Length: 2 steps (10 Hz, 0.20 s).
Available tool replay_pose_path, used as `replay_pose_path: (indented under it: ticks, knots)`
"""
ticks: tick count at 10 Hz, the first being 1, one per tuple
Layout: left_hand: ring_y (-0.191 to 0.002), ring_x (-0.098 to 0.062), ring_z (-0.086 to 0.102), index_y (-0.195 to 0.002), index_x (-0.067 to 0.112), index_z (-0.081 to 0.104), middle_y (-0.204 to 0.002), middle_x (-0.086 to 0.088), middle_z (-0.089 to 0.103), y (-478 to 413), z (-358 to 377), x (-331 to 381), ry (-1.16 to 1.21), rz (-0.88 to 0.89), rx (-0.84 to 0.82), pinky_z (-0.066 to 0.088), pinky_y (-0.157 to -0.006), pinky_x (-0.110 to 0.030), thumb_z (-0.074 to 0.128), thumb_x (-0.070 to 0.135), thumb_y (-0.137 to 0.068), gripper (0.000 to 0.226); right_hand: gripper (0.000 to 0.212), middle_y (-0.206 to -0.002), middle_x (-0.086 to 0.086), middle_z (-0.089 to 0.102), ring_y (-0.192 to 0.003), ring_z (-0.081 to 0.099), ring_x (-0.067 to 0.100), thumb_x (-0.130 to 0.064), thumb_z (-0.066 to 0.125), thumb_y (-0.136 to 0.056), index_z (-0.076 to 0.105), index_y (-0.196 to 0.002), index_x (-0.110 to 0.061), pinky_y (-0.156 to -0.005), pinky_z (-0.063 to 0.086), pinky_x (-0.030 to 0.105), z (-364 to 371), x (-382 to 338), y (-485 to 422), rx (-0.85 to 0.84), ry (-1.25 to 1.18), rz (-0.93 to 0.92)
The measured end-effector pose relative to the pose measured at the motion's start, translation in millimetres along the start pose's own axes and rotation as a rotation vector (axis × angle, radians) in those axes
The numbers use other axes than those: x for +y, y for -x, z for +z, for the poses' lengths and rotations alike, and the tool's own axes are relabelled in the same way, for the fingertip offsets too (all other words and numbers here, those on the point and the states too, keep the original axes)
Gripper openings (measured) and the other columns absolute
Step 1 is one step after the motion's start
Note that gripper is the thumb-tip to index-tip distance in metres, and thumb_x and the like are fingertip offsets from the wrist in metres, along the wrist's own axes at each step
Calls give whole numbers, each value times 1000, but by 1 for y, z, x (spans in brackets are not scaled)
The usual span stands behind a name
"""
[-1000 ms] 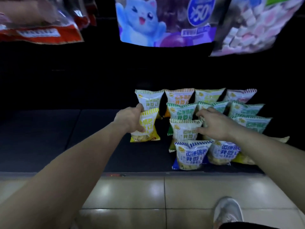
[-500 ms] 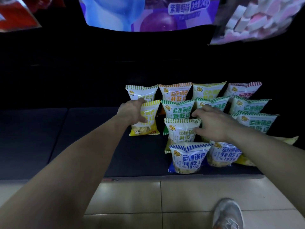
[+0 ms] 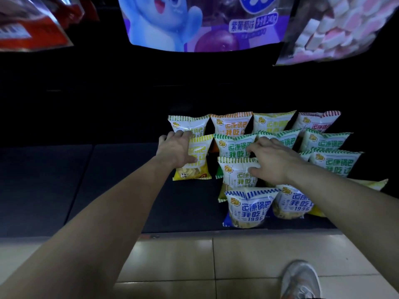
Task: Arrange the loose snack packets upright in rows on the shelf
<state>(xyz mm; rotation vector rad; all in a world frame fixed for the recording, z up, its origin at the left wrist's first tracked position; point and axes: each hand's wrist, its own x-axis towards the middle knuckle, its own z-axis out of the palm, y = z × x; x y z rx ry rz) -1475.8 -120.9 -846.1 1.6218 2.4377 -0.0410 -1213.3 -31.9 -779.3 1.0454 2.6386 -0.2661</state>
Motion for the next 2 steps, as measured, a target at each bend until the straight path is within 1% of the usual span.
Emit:
replay_pose_path:
  ticks: [1,2]
  knots:
    - [-134,-27,33,-149,24,26,-148,-4,38,11,-15,-2,12,-2,11,27,-108,-47,68,62,-76,92,65,-142,5,37,-129,35,26,-46,59,-91,33,-146,-23,-101,40,42,-6,-8,3,35,-2,-6]
    - [-134,-27,34,-149,22,28,-148,-5,38,27,-33,-3,-4,-12,30,29,-108,-46,65,64,-78,90,66,-142,6,37,-129,36,27,-45,59,-91,32,-147,-22,-101,41,42,-12,-18,10,50,17,-3]
